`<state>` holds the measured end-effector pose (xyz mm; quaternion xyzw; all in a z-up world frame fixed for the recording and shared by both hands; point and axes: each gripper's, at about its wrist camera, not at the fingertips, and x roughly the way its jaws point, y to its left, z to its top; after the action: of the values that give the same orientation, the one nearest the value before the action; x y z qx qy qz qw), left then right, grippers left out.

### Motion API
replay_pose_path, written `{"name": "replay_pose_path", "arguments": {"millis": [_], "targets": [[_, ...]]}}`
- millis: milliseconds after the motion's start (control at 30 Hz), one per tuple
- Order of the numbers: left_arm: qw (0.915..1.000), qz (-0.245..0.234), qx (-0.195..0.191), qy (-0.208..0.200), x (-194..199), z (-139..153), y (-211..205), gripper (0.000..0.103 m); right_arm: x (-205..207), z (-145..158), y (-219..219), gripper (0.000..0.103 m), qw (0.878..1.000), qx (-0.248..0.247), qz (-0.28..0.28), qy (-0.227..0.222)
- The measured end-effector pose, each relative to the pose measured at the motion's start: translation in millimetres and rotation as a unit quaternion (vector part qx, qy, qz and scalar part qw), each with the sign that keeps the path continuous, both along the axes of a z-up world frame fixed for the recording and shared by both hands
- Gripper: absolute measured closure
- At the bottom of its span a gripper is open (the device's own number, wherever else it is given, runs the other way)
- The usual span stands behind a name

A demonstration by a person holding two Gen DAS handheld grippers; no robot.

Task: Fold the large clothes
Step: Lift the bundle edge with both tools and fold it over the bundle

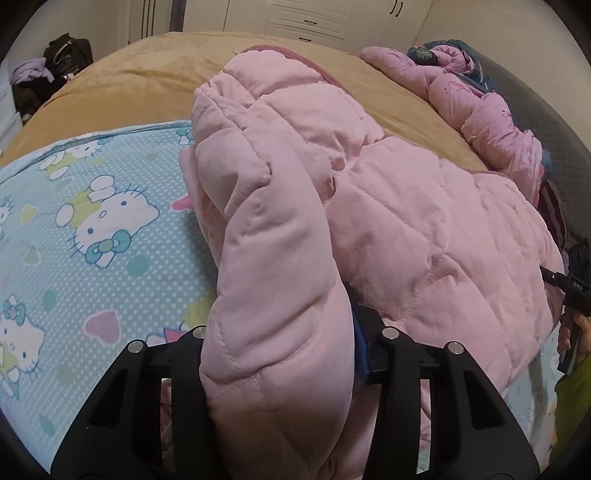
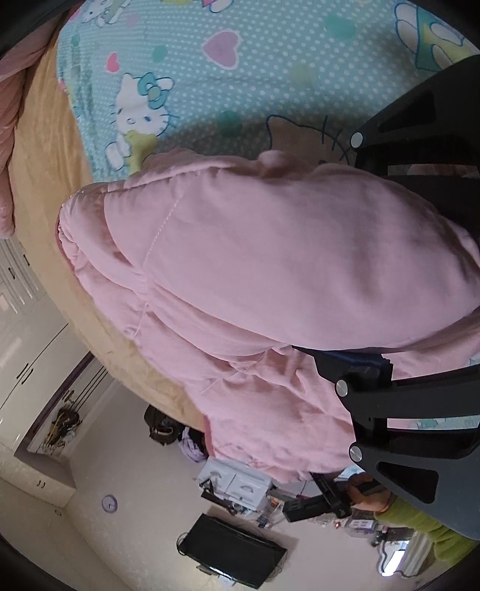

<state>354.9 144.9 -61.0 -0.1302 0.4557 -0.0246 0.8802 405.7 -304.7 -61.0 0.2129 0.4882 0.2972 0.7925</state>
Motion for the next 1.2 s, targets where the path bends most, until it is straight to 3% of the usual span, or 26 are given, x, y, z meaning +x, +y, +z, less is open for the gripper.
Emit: {"name": "replay_pose_path", "arguments": {"millis": [300,667,1200], "targets": [[0.9999,0.012,-0.007,0.007,-47.3,9.1,-3.2,0.067,-16.1,27.7,9.0,0.060,0.999,-0.019,0.047,-0.011],[0.9997,0.015,-0.001,0.018,-102.1,13.4,-9.1,0.067,-63.5,31.4,7.7,0.060,0.997,-0.026,0.076,-0.009],[0.9996,0.017,0.003,0.021,-115.7,9.3,-17.2,0.066,-77.5,5.7,-6.8,0.058,0.997,-0.042,0.055,0.018]]}}
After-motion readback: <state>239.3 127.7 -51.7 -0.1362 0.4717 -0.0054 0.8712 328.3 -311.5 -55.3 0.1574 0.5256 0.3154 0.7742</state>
